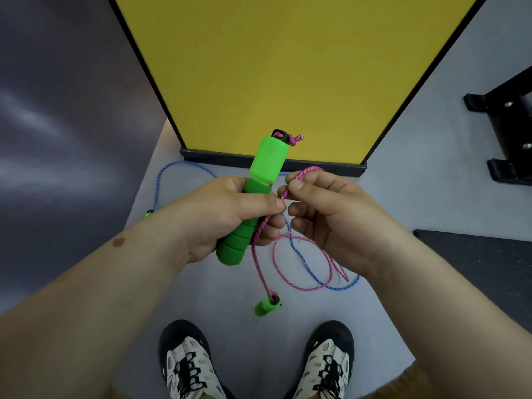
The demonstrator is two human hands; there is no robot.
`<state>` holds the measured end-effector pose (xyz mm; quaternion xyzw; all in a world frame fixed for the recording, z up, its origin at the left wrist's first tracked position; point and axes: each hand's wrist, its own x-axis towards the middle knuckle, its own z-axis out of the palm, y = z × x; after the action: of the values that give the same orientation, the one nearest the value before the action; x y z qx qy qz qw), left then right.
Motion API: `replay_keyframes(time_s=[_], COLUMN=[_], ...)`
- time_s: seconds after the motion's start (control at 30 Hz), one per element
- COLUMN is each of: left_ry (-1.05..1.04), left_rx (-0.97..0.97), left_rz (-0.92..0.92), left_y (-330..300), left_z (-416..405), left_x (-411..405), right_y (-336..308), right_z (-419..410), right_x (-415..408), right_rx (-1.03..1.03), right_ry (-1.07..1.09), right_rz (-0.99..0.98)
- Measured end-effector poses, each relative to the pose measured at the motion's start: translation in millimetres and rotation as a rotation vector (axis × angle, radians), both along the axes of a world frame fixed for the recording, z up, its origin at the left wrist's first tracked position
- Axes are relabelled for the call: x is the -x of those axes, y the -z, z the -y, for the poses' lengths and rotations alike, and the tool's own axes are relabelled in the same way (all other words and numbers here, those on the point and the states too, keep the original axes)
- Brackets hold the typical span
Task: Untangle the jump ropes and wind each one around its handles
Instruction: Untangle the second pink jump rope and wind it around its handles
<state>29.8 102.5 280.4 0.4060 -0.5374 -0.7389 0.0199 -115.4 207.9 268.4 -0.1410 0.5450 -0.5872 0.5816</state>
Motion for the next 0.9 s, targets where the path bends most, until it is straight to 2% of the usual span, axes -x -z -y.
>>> replay_keyframes(time_s=[0.07,0.37,0.43,0.6,0.67,0.77,0.9], left_ry=[0.002,0.04,0.047,0.02,0.019,0.01,0.019], left_rx=[-0.001,0.006,0.017,0.022,0.018,0.021,0.031], left_rz=[0.0,0.008,0.01,0.009,0.006,0.008,0.022], left_y=[0.2,1.3,1.0,0.4,0.0,1.1,2.9], left_z=[-0.2,-0.6,-0.5,-0.7,-0.6,0.9,1.2], left_x=[0.3,-0.1,0.0,0.3,0.1,0.0,-0.3], right_y=[0.3,-3.2,-1.5,0.0,0.7,0.9,-2.1], right_z=[0.5,4.1,3.6,0.8,0.2,0.9,2.5], right_x=[0.4,20.5,18.2,2.5,-1.4,-1.3,7.0], right_rx=[-0.002,0.006,-0.006,-0.003,-0.007,0.001,0.018], right_ry=[0.03,0.408,0.377,0.065,0.01,0.059,0.226], right_rz=[-0.03,-0.027,-0.013,0.007,-0.024,-0.101,-0.095])
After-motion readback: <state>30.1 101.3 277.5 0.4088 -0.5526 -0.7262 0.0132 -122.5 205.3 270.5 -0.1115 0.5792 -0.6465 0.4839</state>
